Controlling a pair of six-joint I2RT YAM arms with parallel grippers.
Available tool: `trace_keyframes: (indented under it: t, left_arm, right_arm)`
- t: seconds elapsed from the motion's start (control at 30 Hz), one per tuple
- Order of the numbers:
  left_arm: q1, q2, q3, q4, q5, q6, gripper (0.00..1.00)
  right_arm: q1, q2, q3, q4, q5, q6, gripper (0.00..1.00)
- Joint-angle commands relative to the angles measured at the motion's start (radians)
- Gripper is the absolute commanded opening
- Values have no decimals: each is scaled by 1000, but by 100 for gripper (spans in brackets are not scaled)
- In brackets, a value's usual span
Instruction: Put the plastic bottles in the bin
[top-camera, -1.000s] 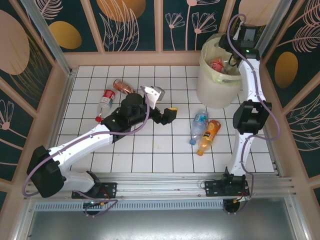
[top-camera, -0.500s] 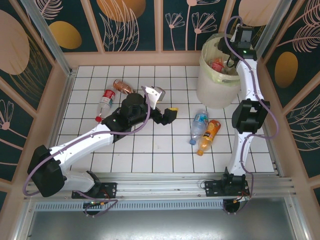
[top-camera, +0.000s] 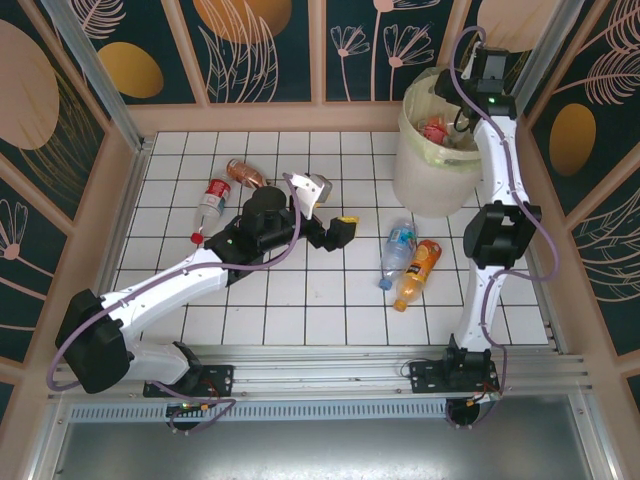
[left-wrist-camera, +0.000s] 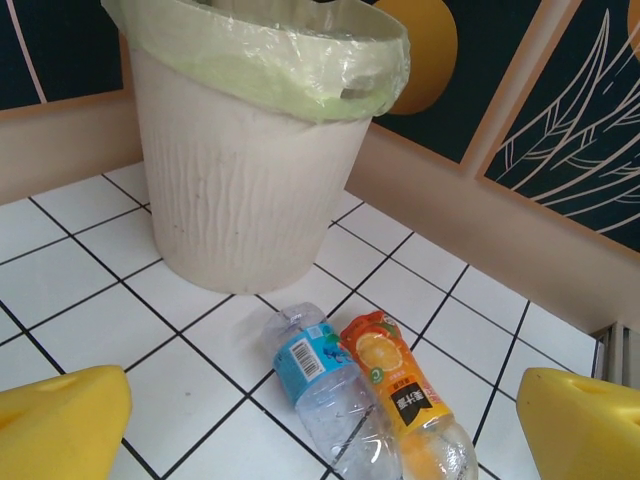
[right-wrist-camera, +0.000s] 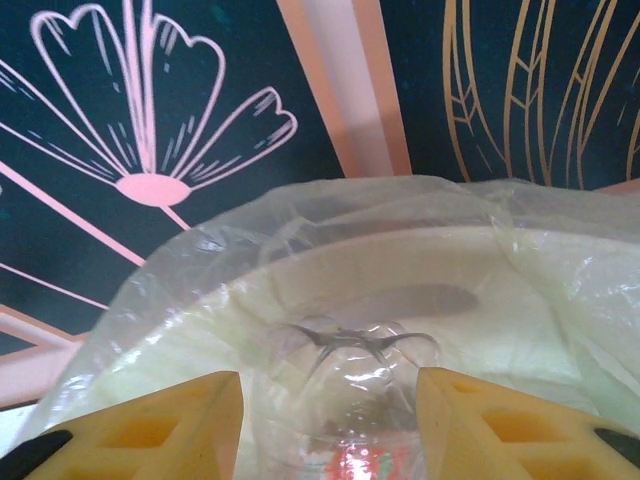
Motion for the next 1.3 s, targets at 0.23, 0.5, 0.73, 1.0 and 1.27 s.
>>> trace_keyframes:
  t: [0.23, 0.5, 0.73, 1.0, 1.27]
  left_arm:
    - [3, -11, -24, 29, 3, -63, 99]
    - [-23, 116, 44, -87, -17, -95, 99]
    - [-49, 265, 103, -118, -14, -168, 98]
    - [-63, 447, 186, -93, 61, -315, 96]
    - [-79, 614, 322, -164, 110, -369, 95]
  right_arm:
    - [84, -384, -316, 45, 48, -61, 56]
    - [160, -775, -721, 56, -71, -35, 64]
    - [197, -1038, -980, -21, -255, 31, 73]
    - [198, -1211, -1178, -141, -275, 40, 88]
    - [198, -1286, -1219, -268, -293, 0, 99]
